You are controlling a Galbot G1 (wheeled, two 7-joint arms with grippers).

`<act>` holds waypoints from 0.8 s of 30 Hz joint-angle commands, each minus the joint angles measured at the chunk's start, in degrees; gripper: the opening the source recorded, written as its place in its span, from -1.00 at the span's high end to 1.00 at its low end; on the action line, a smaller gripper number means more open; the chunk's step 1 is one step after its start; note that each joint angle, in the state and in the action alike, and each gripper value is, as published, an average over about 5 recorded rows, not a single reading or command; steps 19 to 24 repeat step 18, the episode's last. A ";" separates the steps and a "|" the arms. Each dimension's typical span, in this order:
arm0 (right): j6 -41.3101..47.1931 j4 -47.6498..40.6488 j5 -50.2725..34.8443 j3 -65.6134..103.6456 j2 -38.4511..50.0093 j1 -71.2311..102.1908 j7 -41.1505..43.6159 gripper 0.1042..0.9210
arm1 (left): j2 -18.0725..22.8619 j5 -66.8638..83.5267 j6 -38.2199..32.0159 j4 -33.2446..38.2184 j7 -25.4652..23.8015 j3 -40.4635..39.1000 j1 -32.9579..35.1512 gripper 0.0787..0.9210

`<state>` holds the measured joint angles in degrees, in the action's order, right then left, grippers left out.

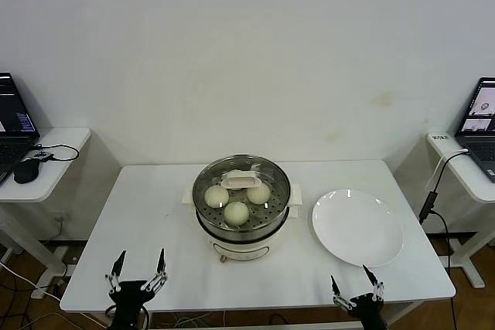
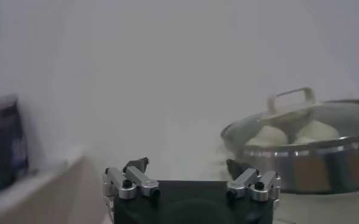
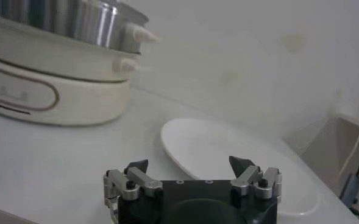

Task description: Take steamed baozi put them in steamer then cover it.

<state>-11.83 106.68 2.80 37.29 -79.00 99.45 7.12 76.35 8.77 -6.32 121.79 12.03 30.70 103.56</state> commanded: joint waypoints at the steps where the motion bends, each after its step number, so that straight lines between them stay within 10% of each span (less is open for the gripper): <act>1: 2.24 6.22 -7.96 -0.09 2.75 3.36 2.17 -0.76 | 2.39 9.49 -5.01 -2.94 0.91 1.01 3.77 -0.77; 24: 4.05 5.86 -13.62 -0.13 2.22 3.21 2.49 -0.76 | 4.40 10.86 -3.31 -3.50 -0.19 -0.01 2.29 -0.77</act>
